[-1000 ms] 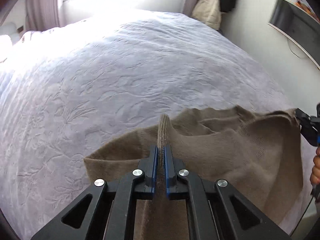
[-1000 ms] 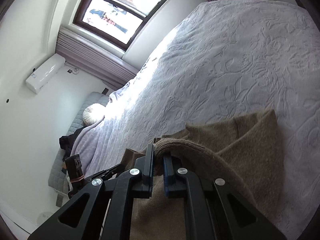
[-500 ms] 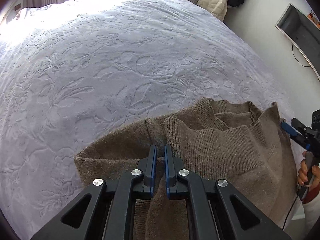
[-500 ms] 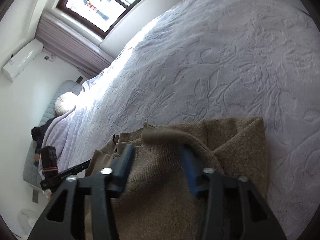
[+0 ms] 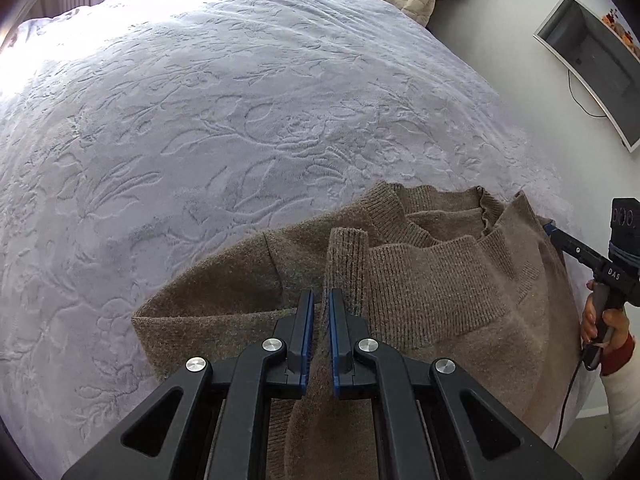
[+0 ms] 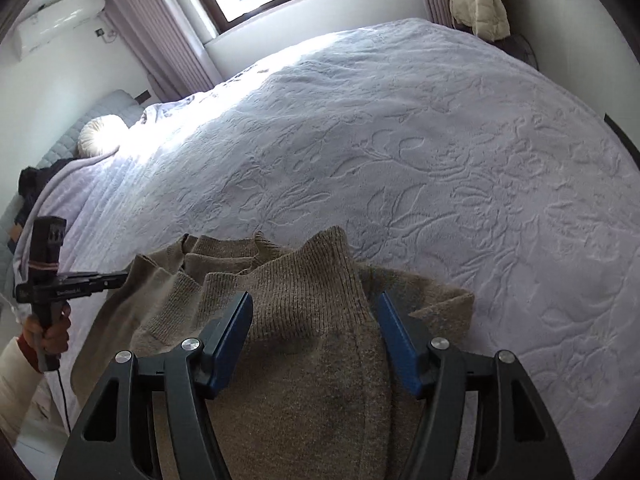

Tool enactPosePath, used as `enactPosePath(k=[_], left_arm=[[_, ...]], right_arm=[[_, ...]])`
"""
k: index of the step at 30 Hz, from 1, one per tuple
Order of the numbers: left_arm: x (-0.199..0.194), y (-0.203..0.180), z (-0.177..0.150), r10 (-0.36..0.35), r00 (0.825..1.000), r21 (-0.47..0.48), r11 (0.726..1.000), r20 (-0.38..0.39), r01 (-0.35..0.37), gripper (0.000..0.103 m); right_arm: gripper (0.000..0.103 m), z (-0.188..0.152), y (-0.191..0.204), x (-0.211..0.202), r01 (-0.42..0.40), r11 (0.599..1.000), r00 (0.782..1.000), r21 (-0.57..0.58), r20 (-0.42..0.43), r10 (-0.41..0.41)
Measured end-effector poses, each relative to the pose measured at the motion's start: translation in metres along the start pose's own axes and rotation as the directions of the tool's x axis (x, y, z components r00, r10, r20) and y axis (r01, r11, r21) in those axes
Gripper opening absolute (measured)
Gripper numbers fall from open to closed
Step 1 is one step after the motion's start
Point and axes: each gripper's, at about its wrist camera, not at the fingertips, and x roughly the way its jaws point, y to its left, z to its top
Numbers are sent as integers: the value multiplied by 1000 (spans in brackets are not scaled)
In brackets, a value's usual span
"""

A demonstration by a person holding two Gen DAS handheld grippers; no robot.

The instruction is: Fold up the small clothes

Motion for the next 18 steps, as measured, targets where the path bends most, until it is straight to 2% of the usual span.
enactPosePath(k=[4, 7, 8, 9, 10, 11, 14, 16, 18], left_arm=[[-5, 2, -3, 72, 997, -4, 997, 32, -72, 8], [-9, 6, -4, 80, 996, -28, 996, 45, -79, 8], [-10, 6, -4, 87, 995, -31, 996, 49, -86, 25], [-13, 6, -5, 104, 993, -31, 994, 61, -102, 68], [-15, 6, -7, 116, 990, -30, 993, 82, -114, 89], [-19, 5, -9, 118, 987, -27, 993, 109, -115, 103], [-22, 2, -11, 119, 986, -26, 993, 116, -117, 103], [-21, -3, -10, 148, 982, 12, 989, 120, -150, 103], [-19, -9, -8, 147, 981, 47, 987, 124, -154, 103]], right_arm=[[69, -8, -2, 2, 5, 1000, 1000, 11, 3, -5], [69, -12, -8, 1, -9, 999, 1000, 37, 4, 9], [69, -14, -8, 2, -9, 999, 1000, 37, 2, 9], [69, -15, -7, 2, -6, 999, 1000, 32, 0, 6], [69, -16, -6, 3, -2, 1000, 1000, 24, -2, 2], [69, -17, -5, 3, 3, 1000, 1000, 17, -1, -3], [69, -18, -4, 4, 12, 1000, 1000, 7, 0, -12], [69, -19, -5, 6, 11, 1000, 1000, 10, -4, -11], [69, -19, -4, 6, 10, 1000, 1000, 10, -3, -10]])
